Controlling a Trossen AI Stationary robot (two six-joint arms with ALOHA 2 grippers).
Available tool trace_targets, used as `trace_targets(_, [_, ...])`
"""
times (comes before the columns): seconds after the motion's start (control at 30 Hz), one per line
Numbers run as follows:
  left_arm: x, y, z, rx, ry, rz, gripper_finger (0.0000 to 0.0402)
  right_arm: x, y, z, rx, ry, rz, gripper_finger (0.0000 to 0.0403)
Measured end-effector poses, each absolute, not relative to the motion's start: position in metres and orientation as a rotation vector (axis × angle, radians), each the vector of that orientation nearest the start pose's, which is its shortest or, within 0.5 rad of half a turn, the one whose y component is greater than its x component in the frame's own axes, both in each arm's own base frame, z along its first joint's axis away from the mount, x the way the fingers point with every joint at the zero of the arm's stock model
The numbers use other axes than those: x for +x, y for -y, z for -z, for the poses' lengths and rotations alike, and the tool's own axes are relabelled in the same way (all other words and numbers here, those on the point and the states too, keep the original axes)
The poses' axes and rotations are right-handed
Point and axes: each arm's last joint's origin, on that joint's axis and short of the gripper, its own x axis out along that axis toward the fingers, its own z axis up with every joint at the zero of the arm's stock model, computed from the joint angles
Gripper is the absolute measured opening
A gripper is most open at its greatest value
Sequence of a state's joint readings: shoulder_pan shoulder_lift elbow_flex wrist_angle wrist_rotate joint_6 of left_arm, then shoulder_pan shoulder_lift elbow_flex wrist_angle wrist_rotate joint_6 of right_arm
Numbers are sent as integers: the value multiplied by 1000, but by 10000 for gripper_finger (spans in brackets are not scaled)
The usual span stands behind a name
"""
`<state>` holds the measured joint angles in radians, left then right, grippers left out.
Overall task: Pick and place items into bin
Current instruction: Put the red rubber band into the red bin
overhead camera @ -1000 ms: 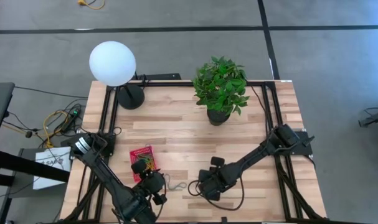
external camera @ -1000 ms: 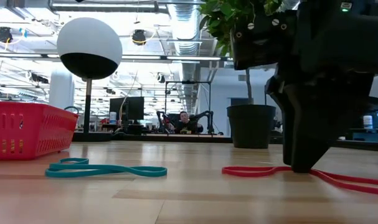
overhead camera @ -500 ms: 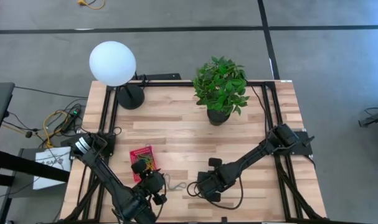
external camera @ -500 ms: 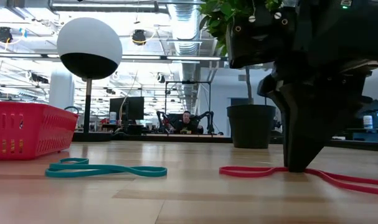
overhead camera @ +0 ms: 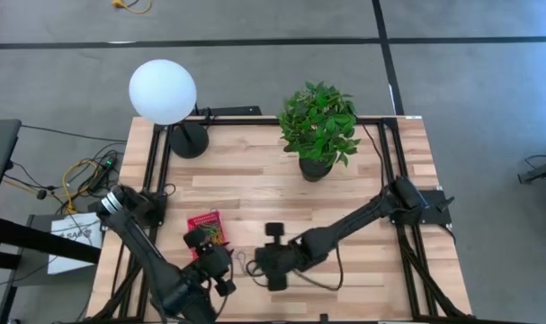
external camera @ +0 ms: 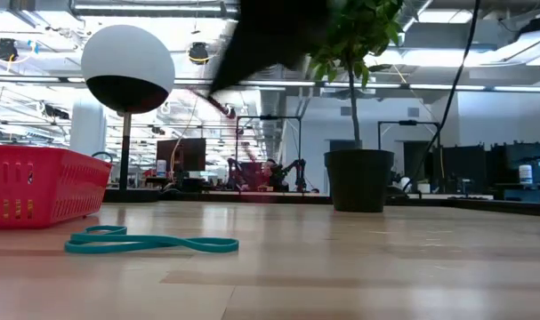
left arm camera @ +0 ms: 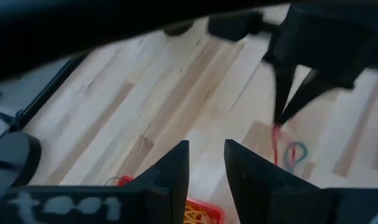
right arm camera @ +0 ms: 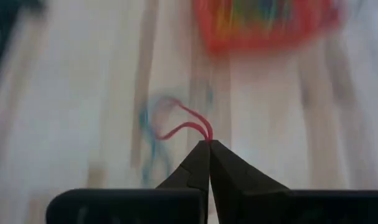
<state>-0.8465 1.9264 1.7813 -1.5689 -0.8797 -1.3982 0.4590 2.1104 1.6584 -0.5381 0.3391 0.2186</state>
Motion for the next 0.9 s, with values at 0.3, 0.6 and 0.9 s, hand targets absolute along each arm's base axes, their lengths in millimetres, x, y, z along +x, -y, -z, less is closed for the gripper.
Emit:
trace_targets(0.3, [206, 235, -351, 76, -534, -546, 66, 470, -167, -217, -137, -428, -124, 0])
trace_targets(0.6, [181, 233, -372, 139, -430, -474, 64, 504, -133, -175, -97, -312, -99, 0])
trace_targets(0.9, [182, 235, -370, 144, -438, -472, 64, 513, -128, -174, -114, -429, -109, 43])
